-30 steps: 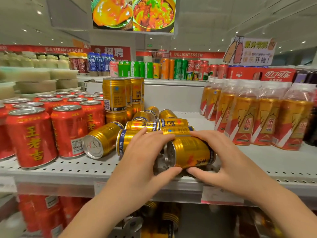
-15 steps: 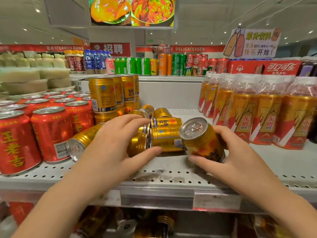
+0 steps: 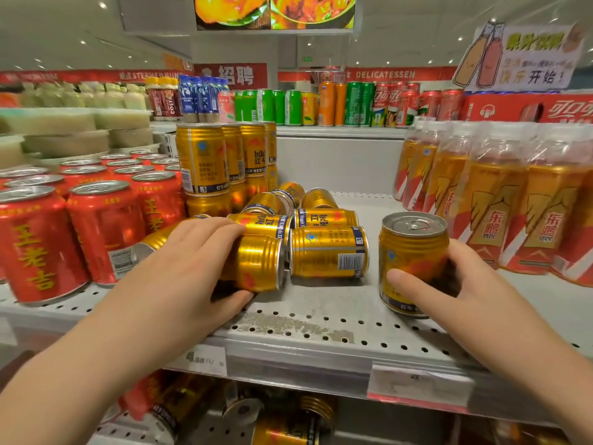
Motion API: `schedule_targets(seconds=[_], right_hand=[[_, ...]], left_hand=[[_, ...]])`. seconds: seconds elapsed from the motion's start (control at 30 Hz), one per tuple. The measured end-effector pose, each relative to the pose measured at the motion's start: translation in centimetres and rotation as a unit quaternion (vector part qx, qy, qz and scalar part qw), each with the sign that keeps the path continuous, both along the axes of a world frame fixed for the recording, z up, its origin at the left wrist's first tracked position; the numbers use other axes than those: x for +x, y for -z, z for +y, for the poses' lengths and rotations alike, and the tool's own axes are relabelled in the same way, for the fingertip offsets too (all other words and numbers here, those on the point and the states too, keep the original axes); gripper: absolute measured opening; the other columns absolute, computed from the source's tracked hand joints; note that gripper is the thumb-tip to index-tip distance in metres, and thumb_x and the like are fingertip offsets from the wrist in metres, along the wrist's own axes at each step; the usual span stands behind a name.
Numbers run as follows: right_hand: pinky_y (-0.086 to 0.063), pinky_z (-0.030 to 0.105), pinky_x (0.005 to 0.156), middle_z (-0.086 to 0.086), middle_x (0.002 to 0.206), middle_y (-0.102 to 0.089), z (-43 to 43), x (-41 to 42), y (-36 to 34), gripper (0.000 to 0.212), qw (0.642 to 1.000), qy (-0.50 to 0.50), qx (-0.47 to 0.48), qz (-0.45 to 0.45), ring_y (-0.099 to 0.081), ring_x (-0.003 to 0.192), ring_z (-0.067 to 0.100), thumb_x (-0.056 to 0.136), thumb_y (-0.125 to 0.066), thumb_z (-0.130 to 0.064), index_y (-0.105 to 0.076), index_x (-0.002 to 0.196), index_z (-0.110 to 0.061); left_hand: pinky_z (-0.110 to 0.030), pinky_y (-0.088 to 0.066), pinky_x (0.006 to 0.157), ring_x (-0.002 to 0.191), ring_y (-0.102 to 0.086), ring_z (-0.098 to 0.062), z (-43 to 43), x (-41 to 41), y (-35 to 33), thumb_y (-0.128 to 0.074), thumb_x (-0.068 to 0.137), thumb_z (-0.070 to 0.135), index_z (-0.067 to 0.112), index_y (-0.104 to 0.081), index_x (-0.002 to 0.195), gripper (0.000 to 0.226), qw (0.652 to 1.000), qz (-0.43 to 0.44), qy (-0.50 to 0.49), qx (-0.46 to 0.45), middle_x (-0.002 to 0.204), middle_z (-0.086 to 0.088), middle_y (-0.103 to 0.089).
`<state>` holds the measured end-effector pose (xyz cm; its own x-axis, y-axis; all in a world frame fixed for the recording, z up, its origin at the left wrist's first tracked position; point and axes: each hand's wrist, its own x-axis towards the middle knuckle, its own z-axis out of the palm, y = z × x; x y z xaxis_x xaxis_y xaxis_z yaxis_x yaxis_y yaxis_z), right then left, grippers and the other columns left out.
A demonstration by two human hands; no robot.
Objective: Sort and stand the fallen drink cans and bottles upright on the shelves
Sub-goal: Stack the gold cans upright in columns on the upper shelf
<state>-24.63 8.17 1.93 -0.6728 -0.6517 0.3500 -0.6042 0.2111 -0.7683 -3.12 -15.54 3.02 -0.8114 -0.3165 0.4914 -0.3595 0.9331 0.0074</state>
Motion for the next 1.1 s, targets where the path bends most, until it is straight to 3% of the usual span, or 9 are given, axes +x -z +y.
schedule_targets(seconds=[0.1, 0.2, 0.37, 0.53, 0.67, 0.9, 1.1], right_hand=[[-0.044, 0.013, 0.066, -0.045, 0.105, -0.056, -0.1, 0.1, 0.2, 0.056, 1.000, 0.007, 0.018, 0.005, -0.055, 0.090, -0.022, 0.065, -0.059, -0.084, -0.050, 0.112, -0.055], [-0.048, 0.020, 0.068, -0.037, 0.104, -0.061, -0.1, 0.3, 0.3, 0.063, 0.999, 0.012, 0.034, 0.009, -0.058, 0.089, -0.018, 0.061, -0.054, -0.092, -0.051, 0.111, -0.054], [-0.051, 0.026, 0.076, -0.030, 0.105, -0.064, -0.1, 0.2, 0.4, 0.063, 0.999, 0.020, 0.035, 0.009, -0.059, 0.091, -0.014, 0.062, -0.055, -0.093, -0.053, 0.111, -0.053], [-0.055, 0.030, 0.081, -0.029, 0.106, -0.065, -0.3, 0.3, 0.3, 0.062, 0.999, 0.022, 0.039, 0.014, -0.060, 0.092, -0.012, 0.064, -0.054, -0.091, -0.052, 0.113, -0.053], [-0.056, 0.034, 0.084, -0.028, 0.104, -0.066, -0.4, 0.5, 0.3, 0.057, 0.999, 0.020, 0.031, 0.008, -0.062, 0.091, -0.009, 0.067, -0.058, -0.087, -0.052, 0.113, -0.053], [-0.056, 0.026, 0.077, -0.035, 0.102, -0.062, -0.6, 0.3, 0.4, 0.054, 0.999, 0.039, 0.034, 0.010, -0.059, 0.089, -0.015, 0.066, -0.056, -0.089, -0.049, 0.109, -0.057], [-0.057, 0.026, 0.071, -0.030, 0.096, -0.066, -0.6, 0.2, 0.6, 0.052, 0.998, 0.046, 0.028, 0.012, -0.063, 0.083, -0.011, 0.066, -0.057, -0.089, -0.049, 0.104, -0.054]], left_hand=[[-0.040, -0.046, 0.098, 0.117, -0.053, -0.022, 0.3, 0.0, -0.6, -0.071, 0.074, 0.058, 0.020, -0.057, 0.132, 0.071, 0.999, -0.010, -0.009, -0.033, 0.127, 0.003, -0.060], [-0.036, -0.043, 0.097, 0.116, -0.050, -0.017, 0.7, 0.2, -0.3, -0.069, 0.078, 0.065, 0.023, -0.057, 0.134, 0.071, 0.999, 0.028, -0.005, -0.027, 0.125, 0.008, -0.058], [-0.021, -0.042, 0.088, 0.109, -0.052, -0.003, 1.7, -0.3, -0.5, -0.068, 0.073, 0.074, 0.036, -0.055, 0.129, 0.069, 0.984, 0.154, 0.041, 0.077, 0.116, 0.025, -0.055], [-0.008, -0.047, 0.078, 0.103, -0.060, 0.007, 4.7, -4.7, -2.1, -0.076, 0.077, 0.067, 0.046, -0.059, 0.119, 0.050, 0.923, 0.269, 0.134, 0.241, 0.110, 0.028, -0.063], [-0.016, -0.056, 0.076, 0.094, -0.068, 0.003, 6.9, -9.3, -4.0, -0.080, 0.082, 0.051, 0.037, -0.064, 0.119, 0.043, 0.868, 0.279, 0.215, 0.350, 0.105, 0.021, -0.070], [-0.020, -0.057, 0.085, 0.102, -0.068, 0.000, 8.2, -14.0, -5.5, -0.076, 0.088, 0.047, 0.030, -0.065, 0.118, 0.036, 0.790, 0.339, 0.270, 0.434, 0.106, 0.016, -0.074], [-0.014, -0.053, 0.080, 0.102, -0.070, -0.003, 8.8, -15.0, -3.4, -0.078, 0.086, 0.041, 0.025, -0.065, 0.115, 0.036, 0.760, 0.314, 0.320, 0.471, 0.107, 0.014, -0.075]])
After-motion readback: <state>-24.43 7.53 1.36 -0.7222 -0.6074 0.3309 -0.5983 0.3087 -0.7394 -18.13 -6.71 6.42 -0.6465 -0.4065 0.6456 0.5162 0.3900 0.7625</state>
